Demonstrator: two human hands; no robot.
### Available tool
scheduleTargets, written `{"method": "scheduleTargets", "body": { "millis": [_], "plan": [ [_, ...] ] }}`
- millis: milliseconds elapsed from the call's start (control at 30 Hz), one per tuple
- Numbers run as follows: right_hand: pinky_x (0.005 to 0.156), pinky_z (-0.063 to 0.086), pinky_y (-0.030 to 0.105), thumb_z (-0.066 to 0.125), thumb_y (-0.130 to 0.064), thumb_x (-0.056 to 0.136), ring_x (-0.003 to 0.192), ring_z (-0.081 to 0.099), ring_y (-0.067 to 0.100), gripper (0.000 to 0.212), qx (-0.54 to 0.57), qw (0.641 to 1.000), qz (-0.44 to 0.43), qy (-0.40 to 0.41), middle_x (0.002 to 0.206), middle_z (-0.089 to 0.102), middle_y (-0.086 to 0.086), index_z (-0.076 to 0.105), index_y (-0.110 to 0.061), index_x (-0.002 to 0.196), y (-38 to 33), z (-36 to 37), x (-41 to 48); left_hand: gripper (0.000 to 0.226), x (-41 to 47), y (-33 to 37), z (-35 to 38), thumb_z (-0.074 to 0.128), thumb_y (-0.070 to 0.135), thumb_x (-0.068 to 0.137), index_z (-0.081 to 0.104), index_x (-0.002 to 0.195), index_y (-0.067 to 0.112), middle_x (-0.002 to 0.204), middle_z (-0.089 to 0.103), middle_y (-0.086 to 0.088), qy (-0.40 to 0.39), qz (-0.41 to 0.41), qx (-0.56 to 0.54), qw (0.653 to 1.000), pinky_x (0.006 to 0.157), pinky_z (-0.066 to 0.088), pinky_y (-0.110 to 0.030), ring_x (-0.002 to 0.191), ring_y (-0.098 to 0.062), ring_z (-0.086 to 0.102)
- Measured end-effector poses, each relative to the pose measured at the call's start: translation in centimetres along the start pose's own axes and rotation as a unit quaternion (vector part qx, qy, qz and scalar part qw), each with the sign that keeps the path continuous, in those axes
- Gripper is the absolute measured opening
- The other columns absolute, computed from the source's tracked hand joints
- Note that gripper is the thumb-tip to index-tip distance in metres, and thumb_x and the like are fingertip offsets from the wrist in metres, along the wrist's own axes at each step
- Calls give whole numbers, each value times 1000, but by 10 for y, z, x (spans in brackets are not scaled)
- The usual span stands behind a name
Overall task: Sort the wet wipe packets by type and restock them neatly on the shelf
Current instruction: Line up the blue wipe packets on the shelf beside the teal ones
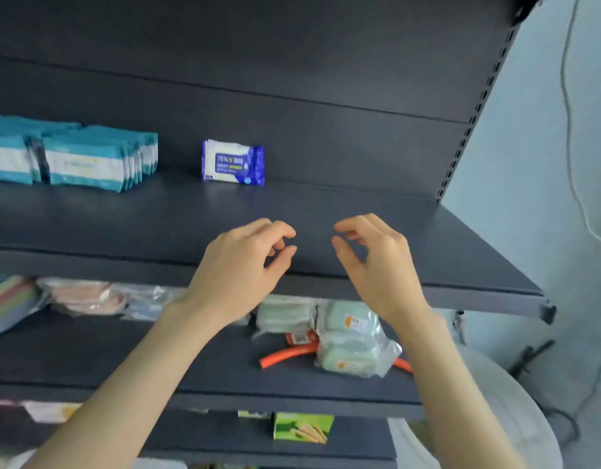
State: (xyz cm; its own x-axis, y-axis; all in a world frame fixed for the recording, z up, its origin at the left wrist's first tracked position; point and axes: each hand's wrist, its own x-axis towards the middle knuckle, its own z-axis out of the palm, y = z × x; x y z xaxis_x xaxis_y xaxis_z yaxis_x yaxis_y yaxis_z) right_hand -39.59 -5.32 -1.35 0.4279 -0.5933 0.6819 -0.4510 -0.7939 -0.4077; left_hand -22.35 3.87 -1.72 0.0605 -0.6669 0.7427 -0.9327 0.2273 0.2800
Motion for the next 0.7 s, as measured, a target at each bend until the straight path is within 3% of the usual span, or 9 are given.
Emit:
{"method": "scheduleTargets", "body": {
  "millis": [133, 233, 367, 500, 633, 700],
  "plan": [
    [66, 45, 27, 58, -22, 87, 84, 61, 17, 17, 42, 998, 44, -31, 97, 64, -1, 67, -13, 98, 24, -27, -123, 31, -102, 68, 41, 47, 38, 86, 67, 97, 16, 81, 66, 9, -63, -77, -57, 993, 61, 54, -34, 69, -12, 63],
    [66, 51, 32, 58, -16, 85, 81, 64, 22, 16, 53, 989, 101, -91, 96, 66, 3, 68, -9, 96, 52, -23, -210, 29, -176, 101, 78, 50, 38, 86, 67, 97, 17, 82, 67, 9, -129, -159, -75, 976, 62, 54, -35, 70, -11, 63],
    [68, 55, 38, 61, -6, 87, 78, 65, 24, 12, 62, 957, 223, -174, 95, 65, 5, 69, -9, 96, 87, -2, -314, 13, -263, 126, 126, 63, 22, 87, 68, 96, 15, 83, 70, 5, -211, -266, -89, 936, 63, 54, -32, 71, -15, 65],
    [74, 47, 22, 60, -7, 90, 84, 63, 20, 14, 67, 906, 327, -260, 103, 65, 8, 68, -6, 102, 110, 30, -395, 14, -347, 132, 177, 63, 17, 88, 68, 101, 14, 90, 71, 3, -288, -386, -95, 871, 70, 52, -34, 76, -20, 65],
    [77, 53, 30, 59, -6, 90, 79, 59, 12, 16, 66, 857, 405, -311, 103, 67, 8, 68, -5, 104, 136, 76, -475, 16, -441, 126, 227, 62, 10, 87, 67, 102, 12, 89, 70, -3, -335, -502, -123, 788, 75, 53, -40, 79, -24, 65],
    [75, 53, 33, 59, -4, 89, 77, 61, 16, 13, 68, 837, 437, -322, 99, 68, 10, 68, -5, 99, 150, 100, -514, 16, -486, 119, 251, 63, 9, 86, 67, 101, 11, 87, 70, -3, -354, -534, -118, 759, 75, 53, -41, 78, -24, 66]
  ]
}}
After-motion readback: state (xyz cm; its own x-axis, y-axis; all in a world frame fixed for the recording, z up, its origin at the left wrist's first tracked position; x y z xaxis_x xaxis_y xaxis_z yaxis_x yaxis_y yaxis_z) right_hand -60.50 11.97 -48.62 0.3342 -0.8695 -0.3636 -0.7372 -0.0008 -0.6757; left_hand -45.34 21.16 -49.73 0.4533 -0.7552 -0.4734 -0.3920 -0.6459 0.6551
